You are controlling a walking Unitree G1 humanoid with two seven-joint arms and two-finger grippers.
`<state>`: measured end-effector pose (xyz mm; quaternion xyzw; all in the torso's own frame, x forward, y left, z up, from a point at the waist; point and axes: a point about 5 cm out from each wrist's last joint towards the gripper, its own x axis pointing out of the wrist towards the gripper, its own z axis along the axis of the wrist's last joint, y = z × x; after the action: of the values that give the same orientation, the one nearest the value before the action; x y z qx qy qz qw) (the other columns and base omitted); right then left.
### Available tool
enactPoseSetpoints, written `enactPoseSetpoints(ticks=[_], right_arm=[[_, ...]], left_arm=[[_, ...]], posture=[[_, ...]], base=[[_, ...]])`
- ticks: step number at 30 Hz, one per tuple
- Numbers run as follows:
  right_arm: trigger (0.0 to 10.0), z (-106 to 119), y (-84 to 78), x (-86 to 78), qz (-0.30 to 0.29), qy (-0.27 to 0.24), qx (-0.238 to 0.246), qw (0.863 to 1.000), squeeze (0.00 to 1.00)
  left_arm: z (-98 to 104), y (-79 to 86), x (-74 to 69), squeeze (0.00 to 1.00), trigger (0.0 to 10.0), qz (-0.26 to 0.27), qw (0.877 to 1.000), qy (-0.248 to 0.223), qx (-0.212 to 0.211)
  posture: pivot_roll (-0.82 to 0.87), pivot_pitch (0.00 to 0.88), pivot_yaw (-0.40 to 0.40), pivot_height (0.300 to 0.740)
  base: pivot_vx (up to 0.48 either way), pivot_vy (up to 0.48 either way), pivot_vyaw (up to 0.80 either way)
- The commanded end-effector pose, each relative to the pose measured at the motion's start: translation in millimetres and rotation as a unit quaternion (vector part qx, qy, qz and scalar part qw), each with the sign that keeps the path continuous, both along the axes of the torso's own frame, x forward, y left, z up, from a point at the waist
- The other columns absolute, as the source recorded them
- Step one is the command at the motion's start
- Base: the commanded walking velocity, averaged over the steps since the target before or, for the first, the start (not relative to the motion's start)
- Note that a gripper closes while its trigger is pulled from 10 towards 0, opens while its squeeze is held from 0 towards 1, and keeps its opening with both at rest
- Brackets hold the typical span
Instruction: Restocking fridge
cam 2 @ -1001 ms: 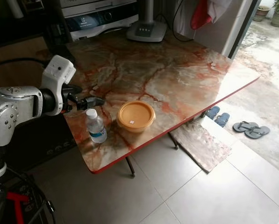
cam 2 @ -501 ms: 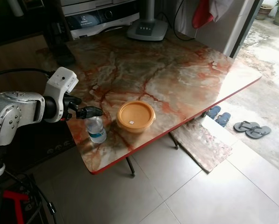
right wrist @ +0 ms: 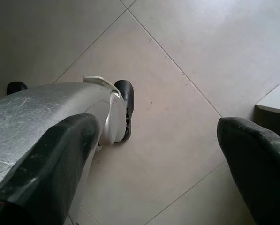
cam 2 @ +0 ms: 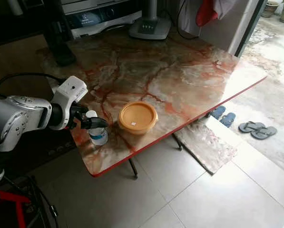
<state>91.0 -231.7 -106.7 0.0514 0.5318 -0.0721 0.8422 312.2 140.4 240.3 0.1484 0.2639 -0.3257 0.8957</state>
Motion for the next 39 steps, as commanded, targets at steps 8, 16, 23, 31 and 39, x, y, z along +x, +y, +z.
enactPoseSetpoints(ticks=[8, 16, 23, 31, 39], right_arm=[[10.0, -2.4, 4.6, -5.8, -0.001, 0.010, 0.012, 1.000, 0.00], [10.0, -2.5, 4.8, -5.7, -0.001, 0.011, 0.012, 1.000, 0.00], [10.0, -2.4, 4.7, -5.5, -0.002, 0.010, 0.012, 1.000, 0.00], [10.0, -2.3, 4.3, -5.7, -0.001, 0.011, 0.012, 1.000, 0.00], [10.0, -2.3, 3.9, -5.8, 0.002, 0.011, 0.011, 1.000, 0.00]], left_arm=[[0.5, 3.0, -0.8, 0.00, 0.0, -0.001, 1.000, -0.015, 0.015], [-2.4, 1.6, -1.5, 0.00, 0.0, -0.002, 1.000, -0.007, 0.011], [-5.8, 0.4, -1.4, 0.00, 0.0, 0.000, 1.000, -0.003, 0.010], [-8.2, 1.1, -1.3, 0.00, 0.0, 0.004, 1.000, -0.002, 0.011], [-2.3, 4.5, 1.6, 0.00, 0.0, 0.015, 0.999, -0.027, 0.017]], posture=[[0.13, 0.080, 0.021, 0.740], [0.12, 0.080, 0.020, 0.740], [0.12, 0.082, 0.020, 0.740], [0.12, 0.083, 0.016, 0.740], [0.12, 0.084, 0.016, 0.740]], base=[[0.000, 0.000, 0.00], [0.000, 0.000, 0.00], [0.000, 0.000, 0.00], [0.000, 0.000, 0.00], [0.000, 0.000, 0.00]])
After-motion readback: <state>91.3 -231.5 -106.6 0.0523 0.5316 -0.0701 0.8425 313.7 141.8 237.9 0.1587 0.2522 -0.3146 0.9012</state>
